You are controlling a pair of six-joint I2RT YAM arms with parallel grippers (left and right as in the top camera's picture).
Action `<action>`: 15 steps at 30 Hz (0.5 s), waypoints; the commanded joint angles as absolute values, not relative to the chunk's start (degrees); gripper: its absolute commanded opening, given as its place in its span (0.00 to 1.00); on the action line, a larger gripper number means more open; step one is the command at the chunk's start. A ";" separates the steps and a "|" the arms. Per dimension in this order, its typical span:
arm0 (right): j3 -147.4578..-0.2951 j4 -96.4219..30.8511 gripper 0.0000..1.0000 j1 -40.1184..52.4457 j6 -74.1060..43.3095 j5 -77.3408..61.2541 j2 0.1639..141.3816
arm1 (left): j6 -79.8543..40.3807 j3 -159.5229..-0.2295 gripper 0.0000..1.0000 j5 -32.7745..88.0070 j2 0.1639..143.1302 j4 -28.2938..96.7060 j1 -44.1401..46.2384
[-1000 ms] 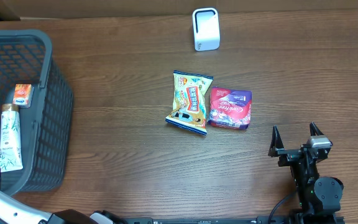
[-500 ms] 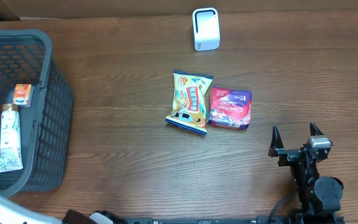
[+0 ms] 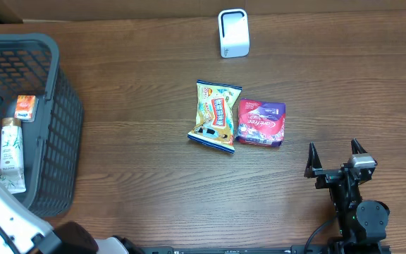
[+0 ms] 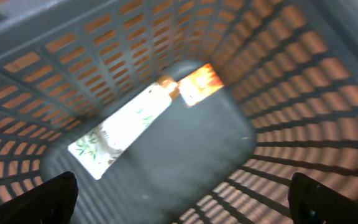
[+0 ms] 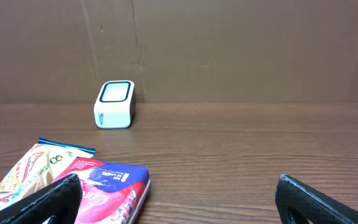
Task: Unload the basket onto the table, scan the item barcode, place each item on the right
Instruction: 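Search the basket and position the left gripper over the white bamboo-print tube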
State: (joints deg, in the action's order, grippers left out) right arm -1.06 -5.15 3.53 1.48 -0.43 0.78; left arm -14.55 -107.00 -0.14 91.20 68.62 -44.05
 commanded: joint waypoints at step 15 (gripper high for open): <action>-0.45 -4.78 1.00 4.01 1.56 -0.05 0.16 | 5.32 -107.24 1.00 -5.52 101.30 71.96 -43.79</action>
